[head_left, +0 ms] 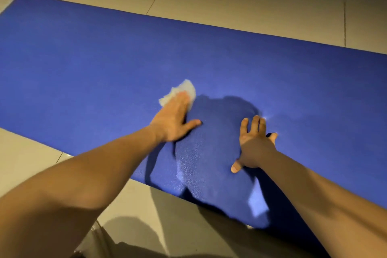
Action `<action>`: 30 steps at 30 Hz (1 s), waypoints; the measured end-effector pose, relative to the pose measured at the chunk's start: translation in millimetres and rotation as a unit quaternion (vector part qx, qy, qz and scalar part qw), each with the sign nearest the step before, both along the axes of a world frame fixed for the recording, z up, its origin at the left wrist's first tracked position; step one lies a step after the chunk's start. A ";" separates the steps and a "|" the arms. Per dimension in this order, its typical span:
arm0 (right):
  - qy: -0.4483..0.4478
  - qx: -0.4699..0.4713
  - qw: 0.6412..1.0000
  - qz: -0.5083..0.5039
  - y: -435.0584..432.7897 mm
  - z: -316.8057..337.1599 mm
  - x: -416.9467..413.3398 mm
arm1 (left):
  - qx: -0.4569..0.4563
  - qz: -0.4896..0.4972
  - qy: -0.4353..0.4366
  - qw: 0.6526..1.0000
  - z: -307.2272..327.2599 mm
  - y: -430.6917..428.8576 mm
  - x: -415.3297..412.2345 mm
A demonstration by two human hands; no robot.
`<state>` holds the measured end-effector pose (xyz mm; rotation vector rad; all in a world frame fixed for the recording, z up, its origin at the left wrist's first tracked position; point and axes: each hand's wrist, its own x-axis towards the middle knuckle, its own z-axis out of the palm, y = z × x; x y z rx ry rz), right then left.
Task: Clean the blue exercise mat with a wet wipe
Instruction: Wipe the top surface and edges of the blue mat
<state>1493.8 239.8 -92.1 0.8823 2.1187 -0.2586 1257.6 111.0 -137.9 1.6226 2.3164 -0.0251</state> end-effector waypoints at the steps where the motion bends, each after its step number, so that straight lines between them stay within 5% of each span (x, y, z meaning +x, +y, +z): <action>1: 0.000 -0.001 1.000 0.000 0.0 -0.5 -0.9 | -0.007 0.069 0.003 0.998 1.3 -2.7 -20.9; 7: 0.003 -0.001 1.000 0.002 -0.2 -0.5 -1.2 | -0.052 0.250 0.020 0.967 -0.8 16.3 -49.8; 13: 0.006 -0.008 1.000 -0.008 -0.6 0.3 -3.9 | 0.031 0.023 -0.067 0.997 -4.0 52.4 27.8; 17: 0.010 -0.001 1.000 -0.002 0.1 -0.9 -3.4 | 0.006 -0.100 -0.004 0.995 -0.7 46.2 7.4; 20: 0.011 0.002 1.000 0.004 0.3 -2.7 -2.5 | 0.007 0.078 0.024 0.997 3.1 27.2 -49.4; 23: 0.005 0.006 1.000 0.006 1.6 -4.9 -3.9 | -0.088 0.216 0.050 0.971 2.4 12.3 -80.4; 30: -0.002 -0.001 1.000 -0.004 2.5 -7.8 -7.3 | -0.036 0.177 0.010 0.983 -1.8 55.1 -32.2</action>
